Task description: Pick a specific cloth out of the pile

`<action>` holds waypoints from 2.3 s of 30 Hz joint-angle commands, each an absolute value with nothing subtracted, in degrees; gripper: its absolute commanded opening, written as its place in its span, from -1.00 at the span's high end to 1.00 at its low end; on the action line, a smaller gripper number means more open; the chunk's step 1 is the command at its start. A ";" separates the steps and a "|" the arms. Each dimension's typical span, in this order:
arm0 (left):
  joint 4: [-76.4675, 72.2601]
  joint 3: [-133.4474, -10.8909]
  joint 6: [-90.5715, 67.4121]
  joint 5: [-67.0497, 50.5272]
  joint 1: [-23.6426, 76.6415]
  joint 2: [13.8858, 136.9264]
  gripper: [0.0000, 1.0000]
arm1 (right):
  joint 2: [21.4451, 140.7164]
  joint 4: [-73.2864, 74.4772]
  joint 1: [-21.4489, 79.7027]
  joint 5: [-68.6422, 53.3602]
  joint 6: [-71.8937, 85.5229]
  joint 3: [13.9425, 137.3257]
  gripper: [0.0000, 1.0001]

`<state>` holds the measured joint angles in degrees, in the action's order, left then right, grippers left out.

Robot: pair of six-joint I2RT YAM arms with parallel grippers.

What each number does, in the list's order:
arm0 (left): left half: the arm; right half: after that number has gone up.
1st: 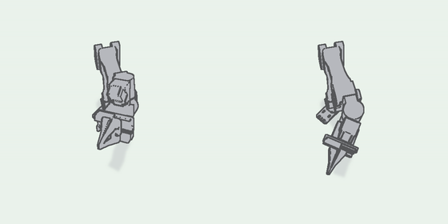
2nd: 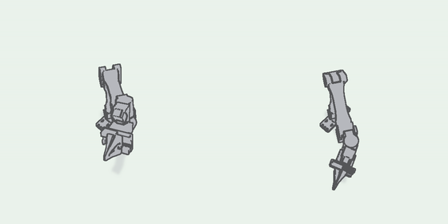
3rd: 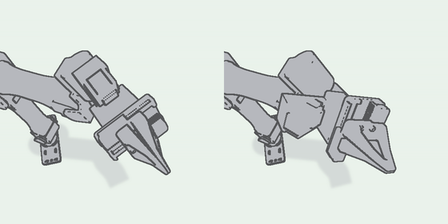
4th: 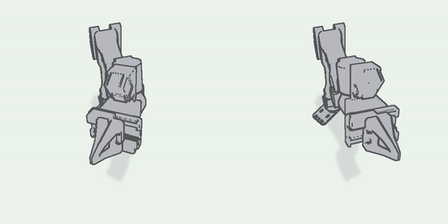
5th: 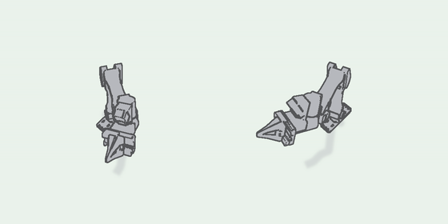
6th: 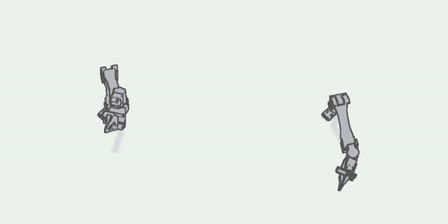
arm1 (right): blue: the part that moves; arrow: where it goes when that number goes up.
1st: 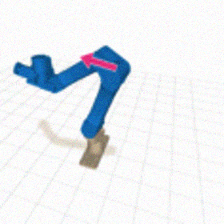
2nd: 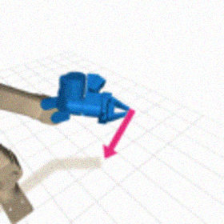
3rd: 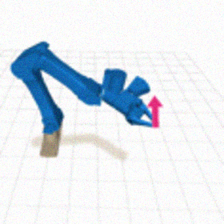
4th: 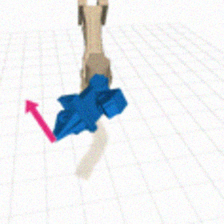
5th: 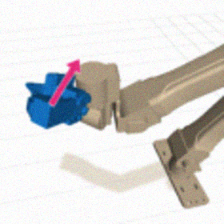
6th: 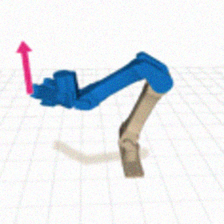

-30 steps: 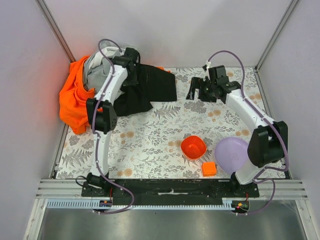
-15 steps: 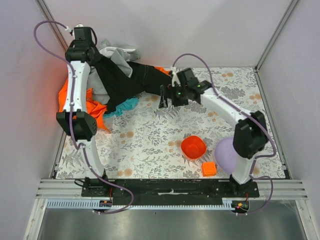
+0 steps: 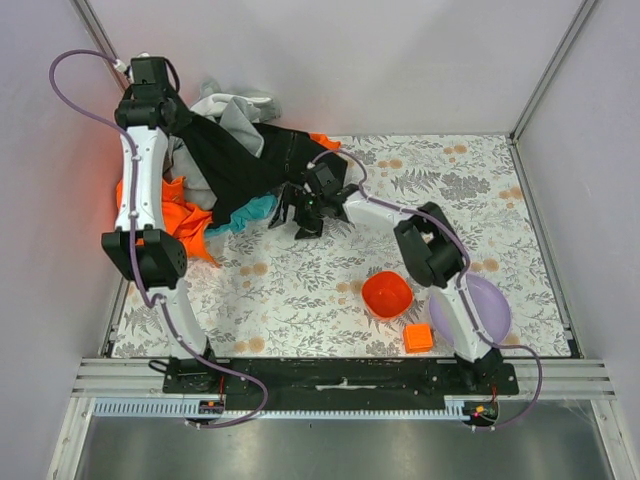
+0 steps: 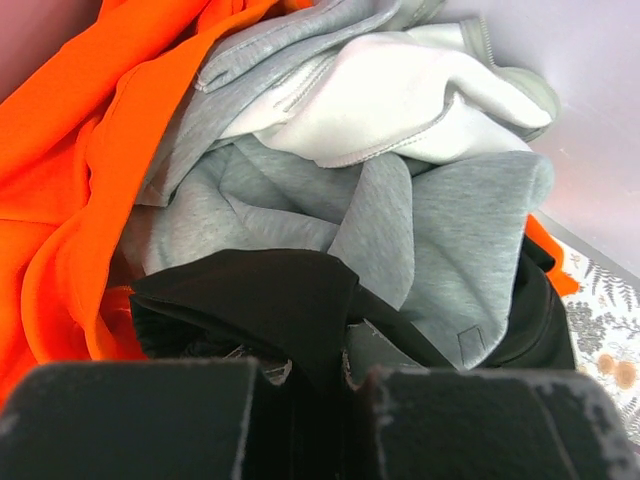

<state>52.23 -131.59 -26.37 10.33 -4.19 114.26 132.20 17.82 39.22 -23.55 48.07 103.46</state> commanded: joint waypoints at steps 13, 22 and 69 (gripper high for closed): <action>48.51 -129.38 -30.23 4.22 -5.10 106.70 0.96 | 150.89 3.69 39.02 -19.07 77.42 119.08 -0.44; 48.25 -126.04 -30.41 2.37 -5.19 104.15 0.96 | 161.79 1.41 40.08 -14.24 87.79 134.54 0.07; 44.12 -90.70 -25.59 5.46 -10.55 87.02 -0.99 | 115.49 -2.99 30.32 -35.24 68.91 134.39 1.00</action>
<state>46.52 -90.74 -30.17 8.23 -10.57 92.36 117.54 0.71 30.46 -32.77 67.99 133.29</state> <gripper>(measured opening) 0.991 0.034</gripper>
